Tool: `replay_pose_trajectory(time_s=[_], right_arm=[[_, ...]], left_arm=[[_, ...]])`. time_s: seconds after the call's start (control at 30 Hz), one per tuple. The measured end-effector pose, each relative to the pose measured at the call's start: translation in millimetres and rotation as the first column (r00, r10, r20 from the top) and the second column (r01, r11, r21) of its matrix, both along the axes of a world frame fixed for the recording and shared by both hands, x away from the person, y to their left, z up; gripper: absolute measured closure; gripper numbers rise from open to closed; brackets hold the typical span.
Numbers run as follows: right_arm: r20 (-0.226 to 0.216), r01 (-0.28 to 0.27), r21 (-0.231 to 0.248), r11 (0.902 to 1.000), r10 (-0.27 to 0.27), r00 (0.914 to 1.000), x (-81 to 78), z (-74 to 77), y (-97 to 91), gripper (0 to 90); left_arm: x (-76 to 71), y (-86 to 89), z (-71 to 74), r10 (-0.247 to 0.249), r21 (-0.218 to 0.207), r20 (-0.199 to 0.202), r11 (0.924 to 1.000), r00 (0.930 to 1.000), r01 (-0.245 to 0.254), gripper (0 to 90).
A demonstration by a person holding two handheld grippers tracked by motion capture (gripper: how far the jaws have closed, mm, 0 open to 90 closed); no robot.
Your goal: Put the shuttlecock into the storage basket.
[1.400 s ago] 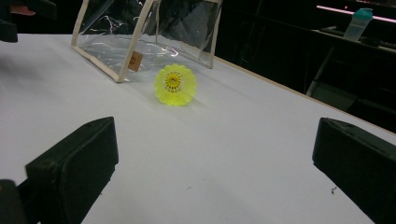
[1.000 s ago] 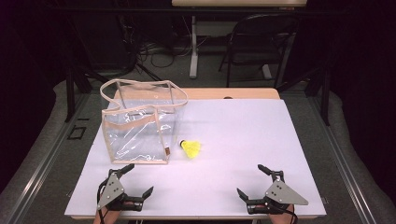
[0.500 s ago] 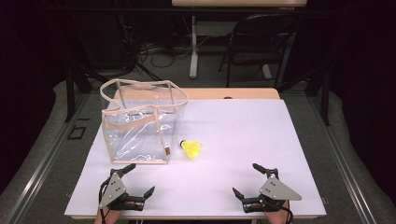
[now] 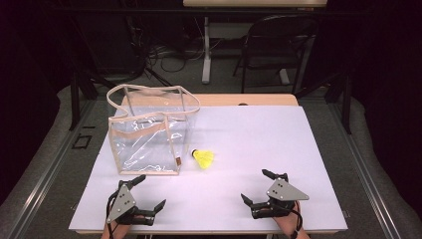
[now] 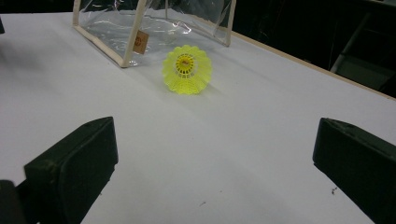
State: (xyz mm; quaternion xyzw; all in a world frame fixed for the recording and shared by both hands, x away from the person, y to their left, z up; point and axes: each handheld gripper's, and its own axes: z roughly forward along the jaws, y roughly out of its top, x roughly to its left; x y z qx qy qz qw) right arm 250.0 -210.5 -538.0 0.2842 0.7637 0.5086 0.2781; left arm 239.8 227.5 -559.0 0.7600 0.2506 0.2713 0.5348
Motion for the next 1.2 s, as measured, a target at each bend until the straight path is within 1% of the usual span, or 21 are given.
replay_pose_trajectory(time_s=[0.03, 0.17, 0.2, 0.23, 0.4, 0.43, 0.6, 0.67, 0.77, 0.83, 0.87, 0.97, 1.03, 1.07, 1.13, 1.2], right_arm=[[0.0, 0.0, 0.0, 1.0, 0.0, 1.0, 0.0, 0.0, 0.0, 0.0], [-0.022, -0.01, -0.007, 0.9999, 0.01, 0.9997, 9.7, -0.6, 4.9, 0.0], [-0.022, -0.01, -0.007, 0.9999, 0.01, 0.9997, 9.7, -0.6, 4.9, 0.0], [-0.034, -0.015, -0.008, 0.9999, 0.015, 0.9993, 13.1, -0.4, 6.5, 0.0], [-0.045, -0.032, -0.014, 0.9994, 0.031, 0.9985, 19.1, -0.3, 11.3, 0.0], [-0.061, -0.039, -0.015, 0.9991, 0.038, 0.9974, 22.3, -0.3, 13.9, 0.0], [-0.079, -0.049, -0.023, 0.9985, 0.047, 0.9958, 30.2, -1.0, 18.5, 0.0], [-0.103, -0.051, -0.026, 0.9984, 0.048, 0.9935, 37.4, -1.2, 21.4, 0.0], [-0.138, -0.056, -0.025, 0.9981, 0.053, 0.9891, 46.2, -2.0, 24.3, 0.0], [-0.146, -0.056, -0.022, 0.9982, 0.053, 0.9879, 49.1, -2.2, 25.3, 0.0], [-0.166, -0.061, -0.016, 0.998, 0.058, 0.9845, 54.4, -1.9, 27.5, 0.0], [-0.17, -0.073, -0.023, 0.997, 0.068, 0.9831, 59.4, -1.1, 32.5, 0.0], [-0.168, -0.084, -0.033, 0.9959, 0.078, 0.9827, 62.5, -0.5, 36.2, 0.0], [-0.168, -0.084, -0.033, 0.9959, 0.078, 0.9827, 62.5, -0.5, 36.2, 0.0], [-0.176, -0.093, -0.032, 0.9952, 0.085, 0.9806, 68.6, 0.0, 42.1, 0.0], [-0.182, -0.098, -0.038, 0.9945, 0.089, 0.9793, 72.7, 0.1, 46.5, 0.0]], left_arm=[[0.1, 0.2, 0.0, 0.0, 0.001, 0.001, 1.0, 1.0, 0.0, 0.0], [0.9, 0.7, -0.5, -0.003, 0.001, -0.006, 1.0, 1.0, 0.003, 0.0], [0.7, 0.5, -0.5, -0.003, 0.0, -0.005, 1.0, 1.0, 0.003, 0.0], [0.1, 0.1, -0.4, -0.006, -0.003, -0.004, 1.0, 1.0, 0.006, 0.0], [-0.7, -0.2, 0.2, -0.01, -0.001, 0.0, 1.0, 1.0, 0.01, 0.0], [-0.5, -0.3, 0.3, -0.01, 0.001, 0.0, 1.0, 1.0, 0.01, 0.0], [2.3, -1.0, -0.1, -0.015, -0.002, -0.002, 0.9999, 0.9999, 0.015, 0.0], [2.9, -1.0, -0.1, -0.02, 0.001, -0.004, 0.9998, 0.9998, 0.02, 0.0], [2.2, -0.6, -0.1, -0.014, -0.003, -0.004, 0.9999, 0.9999, 0.014, 0.0], [1.7, -0.4, -0.1, -0.014, -0.003, -0.006, 0.9999, 0.9999, 0.014, 0.0], [1.0, 0.0, 0.1, -0.014, 0.0, -0.004, 0.9999, 0.9999, 0.014, 0.0], [-0.5, -0.4, 1.5, -0.023, -0.003, 0.008, 0.9997, 0.9997, 0.023, 0.0], [-0.2, -0.5, 1.4, -0.024, 0.002, 0.008, 0.9997, 0.9997, 0.024, 0.0], [0.1, -0.8, 0.9, -0.023, 0.001, 0.002, 0.9997, 0.9997, 0.023, 0.0], [0.2, -0.7, 0.7, -0.022, 0.0, -0.002, 0.9998, 0.9998, 0.022, 0.0], [-0.3, -0.3, 1.2, -0.021, -0.003, 0.003, 0.9998, 0.9998, 0.021, 0.0]])
